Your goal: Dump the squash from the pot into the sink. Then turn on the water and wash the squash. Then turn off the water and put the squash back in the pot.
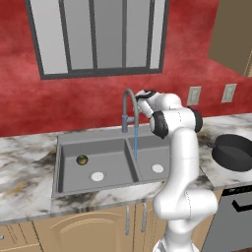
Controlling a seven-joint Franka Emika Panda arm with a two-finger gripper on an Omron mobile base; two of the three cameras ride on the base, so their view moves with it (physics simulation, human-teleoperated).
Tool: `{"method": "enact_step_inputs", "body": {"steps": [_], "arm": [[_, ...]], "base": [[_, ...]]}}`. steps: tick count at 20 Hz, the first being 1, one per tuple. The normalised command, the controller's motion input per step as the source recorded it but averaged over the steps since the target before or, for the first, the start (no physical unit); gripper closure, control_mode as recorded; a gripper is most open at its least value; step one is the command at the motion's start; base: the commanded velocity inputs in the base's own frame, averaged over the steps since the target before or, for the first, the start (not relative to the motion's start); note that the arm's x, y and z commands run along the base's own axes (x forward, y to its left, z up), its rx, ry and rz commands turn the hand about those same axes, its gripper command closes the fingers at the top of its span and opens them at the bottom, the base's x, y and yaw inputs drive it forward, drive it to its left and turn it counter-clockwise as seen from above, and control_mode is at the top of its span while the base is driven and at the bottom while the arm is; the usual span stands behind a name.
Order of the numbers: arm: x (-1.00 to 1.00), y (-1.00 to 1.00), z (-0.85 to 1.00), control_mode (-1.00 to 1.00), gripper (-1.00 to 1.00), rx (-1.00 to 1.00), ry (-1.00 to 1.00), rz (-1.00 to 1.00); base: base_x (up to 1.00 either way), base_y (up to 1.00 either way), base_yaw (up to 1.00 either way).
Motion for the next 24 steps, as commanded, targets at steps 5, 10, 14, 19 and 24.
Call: {"method": "enact_step_inputs", "body": {"steps": [5, 10, 14, 19, 24], "arm": [[0.0, -0.54, -0.01, -1.0, -1.0, 0.03, 0.0, 0.0], [-0.02, -0.37, 0.0, -1.0, -1.0, 0.05, 0.0, 0.0], [-0.01, -0.39, 0.0, -1.0, -1.0, 0.09, 0.0, 0.0], [0.0, -0.27, 0.0, -1.0, -1.0, 0.11, 0.0, 0.0], [0.0, -0.13, 0.0, -1.0, -1.0, 0.13, 0.0, 0.0]], "base": [[0.0, 0.0, 0.0], [0.0, 0.0, 0.0], [0.0, 0.0, 0.0], [0.0, 0.0, 0.0], [0.0, 0.0, 0.0]]}}
